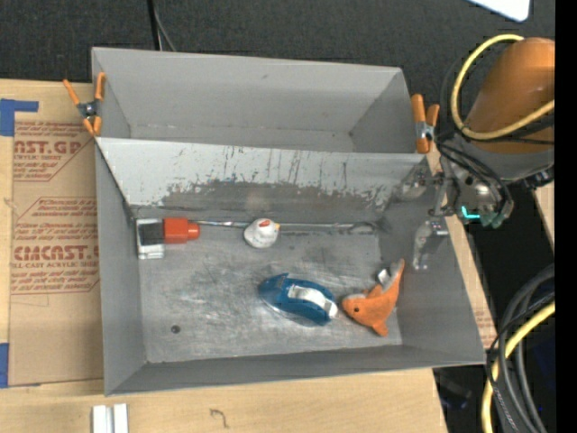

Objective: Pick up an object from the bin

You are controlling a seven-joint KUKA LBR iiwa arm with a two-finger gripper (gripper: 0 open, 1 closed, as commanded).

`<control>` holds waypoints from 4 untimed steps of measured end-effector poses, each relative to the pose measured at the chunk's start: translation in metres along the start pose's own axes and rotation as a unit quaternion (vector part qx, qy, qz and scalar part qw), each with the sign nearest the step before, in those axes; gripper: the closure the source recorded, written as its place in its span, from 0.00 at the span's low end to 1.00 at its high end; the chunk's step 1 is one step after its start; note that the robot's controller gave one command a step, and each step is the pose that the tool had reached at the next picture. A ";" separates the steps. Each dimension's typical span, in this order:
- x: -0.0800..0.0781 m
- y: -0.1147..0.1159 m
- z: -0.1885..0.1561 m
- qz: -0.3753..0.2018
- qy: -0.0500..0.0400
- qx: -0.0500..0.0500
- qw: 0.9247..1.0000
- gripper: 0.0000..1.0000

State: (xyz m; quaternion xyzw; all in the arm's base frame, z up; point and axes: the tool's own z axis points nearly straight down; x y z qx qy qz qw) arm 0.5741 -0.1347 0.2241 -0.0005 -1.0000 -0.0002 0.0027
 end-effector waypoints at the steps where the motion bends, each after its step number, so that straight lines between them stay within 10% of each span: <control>1: -0.002 0.001 -0.005 -0.001 -0.004 0.001 1.000 0.00; 4: 0.048 -0.010 0.140 -0.134 -0.003 0.000 0.991 0.00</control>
Offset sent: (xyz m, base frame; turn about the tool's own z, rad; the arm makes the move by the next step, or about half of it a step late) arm -0.0364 0.0023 -0.1541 -0.2267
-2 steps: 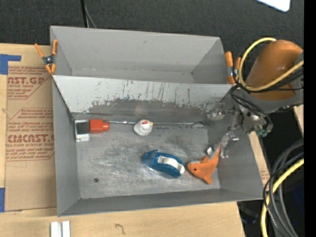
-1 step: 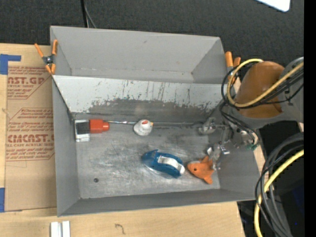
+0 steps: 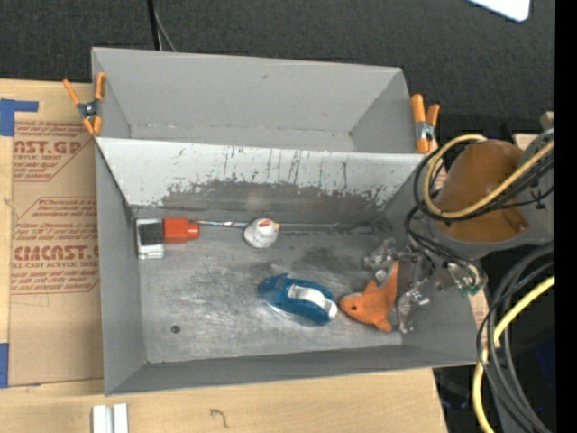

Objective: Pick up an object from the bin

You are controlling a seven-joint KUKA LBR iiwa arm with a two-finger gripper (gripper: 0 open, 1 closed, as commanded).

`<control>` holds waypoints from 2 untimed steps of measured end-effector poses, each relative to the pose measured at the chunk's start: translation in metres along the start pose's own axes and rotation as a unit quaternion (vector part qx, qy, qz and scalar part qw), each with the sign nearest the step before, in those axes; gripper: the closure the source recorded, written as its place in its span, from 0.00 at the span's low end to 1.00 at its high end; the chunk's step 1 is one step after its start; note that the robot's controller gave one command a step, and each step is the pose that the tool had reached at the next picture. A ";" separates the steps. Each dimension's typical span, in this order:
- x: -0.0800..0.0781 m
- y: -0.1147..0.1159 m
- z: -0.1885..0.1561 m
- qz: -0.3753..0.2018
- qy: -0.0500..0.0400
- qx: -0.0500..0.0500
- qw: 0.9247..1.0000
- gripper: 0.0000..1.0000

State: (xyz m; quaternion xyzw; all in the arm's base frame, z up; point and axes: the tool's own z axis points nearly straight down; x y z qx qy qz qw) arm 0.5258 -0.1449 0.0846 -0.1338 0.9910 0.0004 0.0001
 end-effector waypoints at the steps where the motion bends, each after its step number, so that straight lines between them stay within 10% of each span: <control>1: 0.023 0.011 0.013 -0.049 -0.001 0.001 0.999 1.00; 2: 0.023 0.011 0.013 -0.049 -0.001 0.001 0.999 1.00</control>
Offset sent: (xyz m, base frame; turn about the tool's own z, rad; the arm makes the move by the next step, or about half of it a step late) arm 0.0000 0.0000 0.0000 0.0000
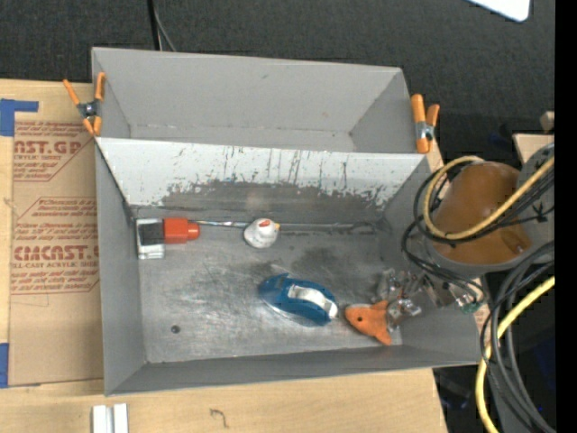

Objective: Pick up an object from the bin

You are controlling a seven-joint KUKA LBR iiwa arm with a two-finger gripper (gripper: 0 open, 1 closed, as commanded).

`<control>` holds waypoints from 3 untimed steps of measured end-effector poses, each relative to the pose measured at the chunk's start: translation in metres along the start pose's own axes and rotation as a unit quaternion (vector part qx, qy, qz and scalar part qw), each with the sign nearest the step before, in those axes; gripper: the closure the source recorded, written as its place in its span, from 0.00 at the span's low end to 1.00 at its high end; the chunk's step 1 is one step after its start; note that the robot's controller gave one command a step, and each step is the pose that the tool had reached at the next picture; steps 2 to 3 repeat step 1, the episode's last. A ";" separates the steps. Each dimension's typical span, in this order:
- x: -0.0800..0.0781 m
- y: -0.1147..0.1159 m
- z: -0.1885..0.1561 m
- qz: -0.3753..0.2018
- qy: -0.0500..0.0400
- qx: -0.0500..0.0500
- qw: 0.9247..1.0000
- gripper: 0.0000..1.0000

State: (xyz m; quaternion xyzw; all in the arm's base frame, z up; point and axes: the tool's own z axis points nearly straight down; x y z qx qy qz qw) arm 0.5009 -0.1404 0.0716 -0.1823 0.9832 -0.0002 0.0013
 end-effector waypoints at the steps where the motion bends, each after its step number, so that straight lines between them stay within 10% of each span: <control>1: 0.005 -0.013 -0.129 -0.031 0.000 0.000 1.000 1.00; 3: 0.005 -0.013 -0.129 -0.031 0.000 0.000 1.000 1.00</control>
Offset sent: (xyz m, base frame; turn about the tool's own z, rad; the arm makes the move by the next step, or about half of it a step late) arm 0.0000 0.0000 0.0000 0.0000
